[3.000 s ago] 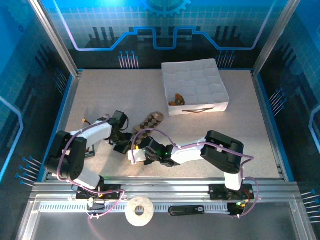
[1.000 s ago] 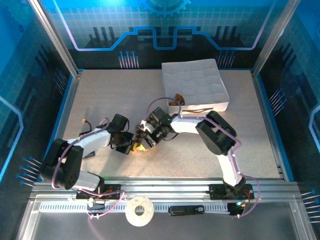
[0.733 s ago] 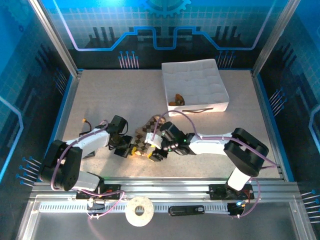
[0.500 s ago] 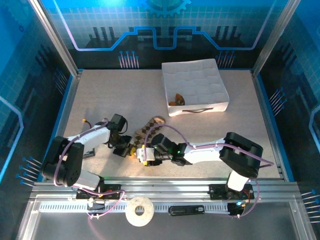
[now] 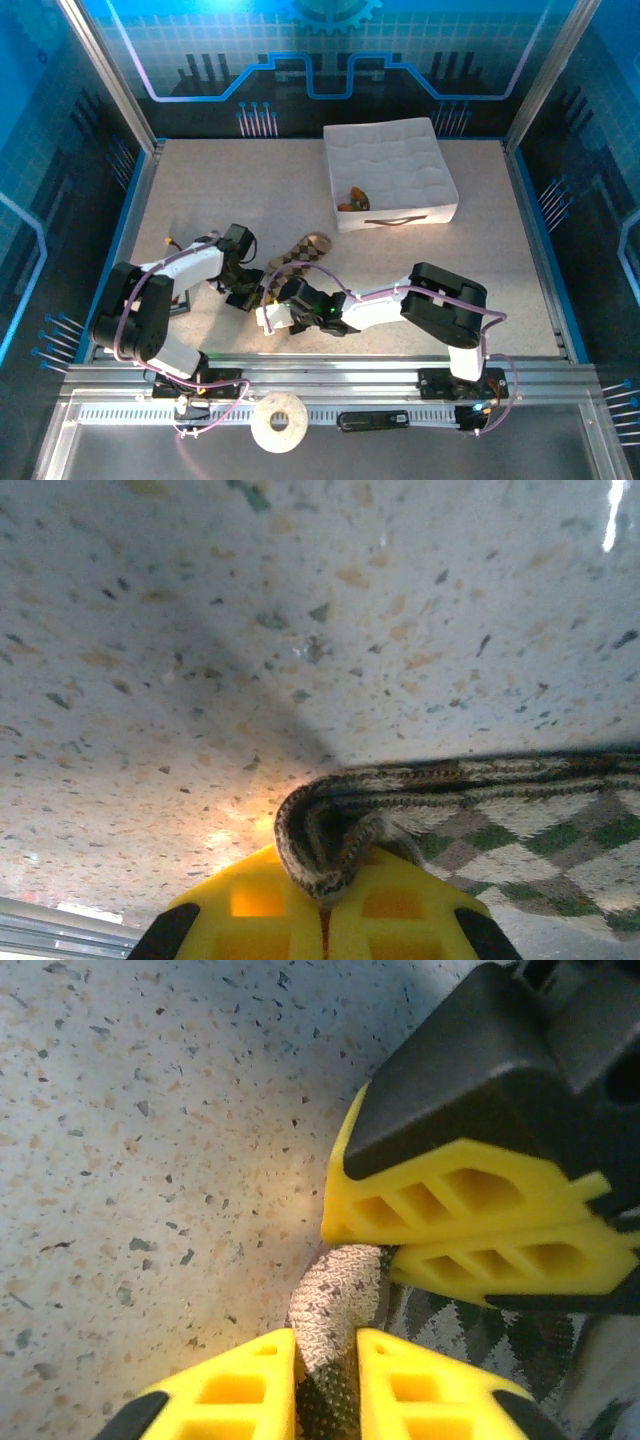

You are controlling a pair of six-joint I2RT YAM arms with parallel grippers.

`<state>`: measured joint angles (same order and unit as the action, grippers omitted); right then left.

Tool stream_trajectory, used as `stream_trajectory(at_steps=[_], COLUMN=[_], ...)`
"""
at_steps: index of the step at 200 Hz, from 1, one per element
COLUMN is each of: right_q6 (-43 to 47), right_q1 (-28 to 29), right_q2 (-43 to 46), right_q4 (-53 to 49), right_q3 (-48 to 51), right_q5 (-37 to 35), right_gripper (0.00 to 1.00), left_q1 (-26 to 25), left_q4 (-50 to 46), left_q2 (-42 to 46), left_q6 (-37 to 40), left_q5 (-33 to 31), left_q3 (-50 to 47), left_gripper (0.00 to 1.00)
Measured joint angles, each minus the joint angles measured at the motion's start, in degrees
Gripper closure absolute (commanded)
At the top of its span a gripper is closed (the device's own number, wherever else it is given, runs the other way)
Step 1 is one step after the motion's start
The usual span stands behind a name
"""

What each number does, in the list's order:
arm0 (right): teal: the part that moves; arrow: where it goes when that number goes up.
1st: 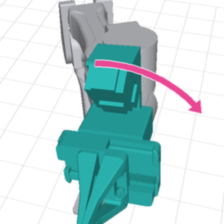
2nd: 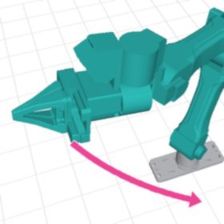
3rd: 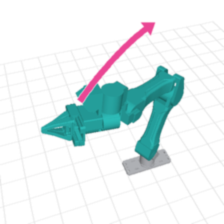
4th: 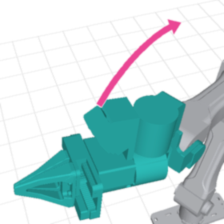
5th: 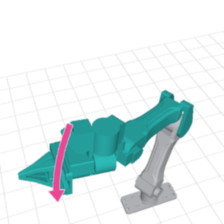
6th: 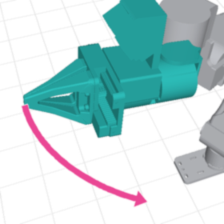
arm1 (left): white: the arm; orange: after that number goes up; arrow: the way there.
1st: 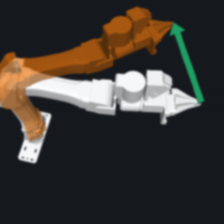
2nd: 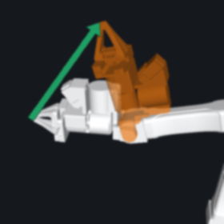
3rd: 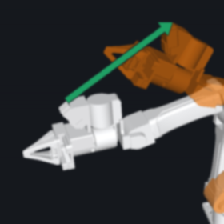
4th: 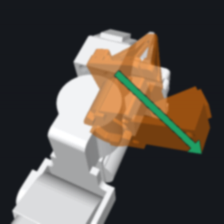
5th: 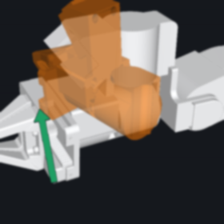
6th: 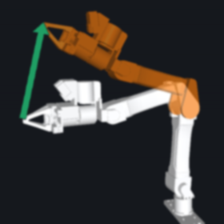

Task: Roll the socks

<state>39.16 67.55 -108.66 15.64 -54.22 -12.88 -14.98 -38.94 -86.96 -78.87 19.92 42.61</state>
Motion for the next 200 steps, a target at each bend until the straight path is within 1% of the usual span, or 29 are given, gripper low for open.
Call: stream_trajectory(at_steps=[14, 25, 43, 58, 78, 84, 107, 119, 140, 166, 200], right_q6=[-1.29, -2.60, -5.22, -7.56, -11.32, -12.50, -17.35, -19.98, -24.98, -31.65, -38.47], right_q1=[-0.11, -0.22, -0.81, -1.88, -4.04, -4.76, -8.17, -9.99, -13.35, -17.53, -21.51], right_q2=[-0.07, -0.11, -0.11, -0.11, -0.11, -0.11, -0.59, -1.16, -2.38, -4.74, -7.39], right_q4=[-1.29, -2.08, -3.21, -4.50, -6.34, -7.04, -9.05, -9.75, -10.08, -9.62, -8.04], right_q3=[-0.92, -1.31, -1.81, -2.23, -3.15, -3.45, -4.68, -5.38, -6.10, -6.93, -7.04], right_q5=[-0.20, -0.15, 1.01, 2.86, 6.99, 8.55, 16.02, 20.41, 28.44, 38.47, 48.28], right_gripper=[0.99, 1.00, 1.00, 1.00, 1.00, 1.00, 1.00, 1.00, 1.00, 1.00, 1.00], left_q1=[0.26, 0.26, 0.26, 0.55, 1.16, 1.36, 1.70, 1.70, 1.70, 1.03, -1.73], left_q4=[-0.04, -0.26, -0.39, -1.68, -3.06, -3.48, -4.50, -4.55, -4.07, 0.00, 4.79], left_q2=[0.02, 0.17, 1.14, 2.73, 5.16, 6.05, 9.53, 11.15, 12.83, 13.64, 13.29], left_q6=[0.22, 0.46, 0.87, 0.96, 0.98, 1.03, 1.25, 1.33, 1.64, 2.36, 2.34], left_q5=[-0.28, -0.57, -0.92, -1.18, -2.05, -2.43, -3.91, -4.70, -5.16, -5.14, -5.33], left_q3=[0.13, 0.35, 0.44, 0.74, 1.79, 2.16, 2.97, 2.99, 2.97, 1.68, -0.46], left_gripper=[0.99, 0.90, 0.68, 0.52, 0.38, 0.37, 0.37, 0.39, 0.48, 0.57, 0.61])
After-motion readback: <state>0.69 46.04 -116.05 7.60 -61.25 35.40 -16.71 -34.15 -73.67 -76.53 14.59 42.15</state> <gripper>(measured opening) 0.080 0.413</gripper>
